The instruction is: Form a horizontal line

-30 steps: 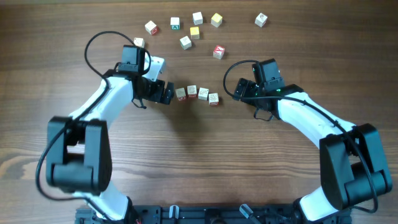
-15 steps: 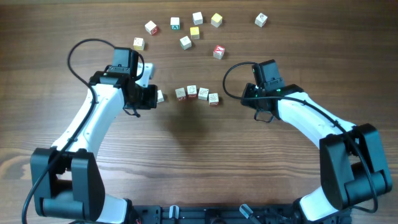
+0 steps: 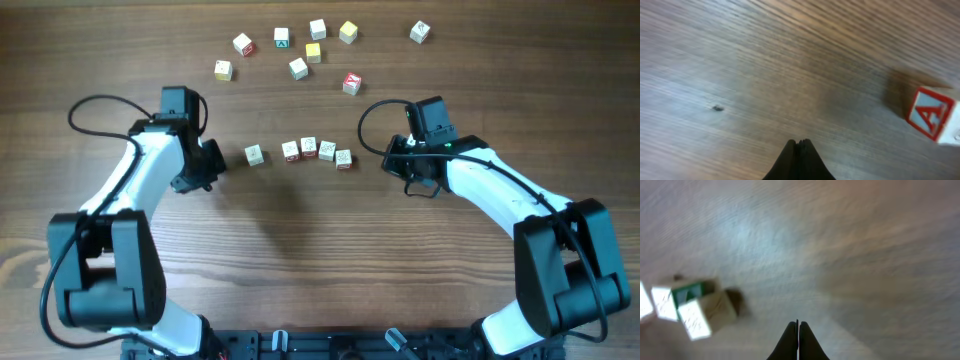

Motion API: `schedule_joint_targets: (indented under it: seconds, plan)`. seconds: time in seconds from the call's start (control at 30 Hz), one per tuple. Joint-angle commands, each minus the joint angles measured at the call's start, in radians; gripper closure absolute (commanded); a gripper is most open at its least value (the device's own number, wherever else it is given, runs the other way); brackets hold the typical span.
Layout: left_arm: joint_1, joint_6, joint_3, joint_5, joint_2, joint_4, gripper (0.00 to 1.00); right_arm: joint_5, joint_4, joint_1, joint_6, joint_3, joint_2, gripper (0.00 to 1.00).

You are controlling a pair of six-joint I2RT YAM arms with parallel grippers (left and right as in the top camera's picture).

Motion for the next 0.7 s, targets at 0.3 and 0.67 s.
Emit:
schedule_joint_targets:
  seconds: [0.3, 0.67]
  plan:
    - [0.001, 0.006, -0.063, 0.141, 0.024, 0.117, 0.96, -0.164, -0.134, 0.006, 0.101, -0.002, 0.010, 0.96]
    - [-0.013, 0.002, -0.063, 0.187, 0.134, 0.301, 0.93, -0.145, -0.076, 0.006, 0.116, -0.002, 0.010, 0.95]
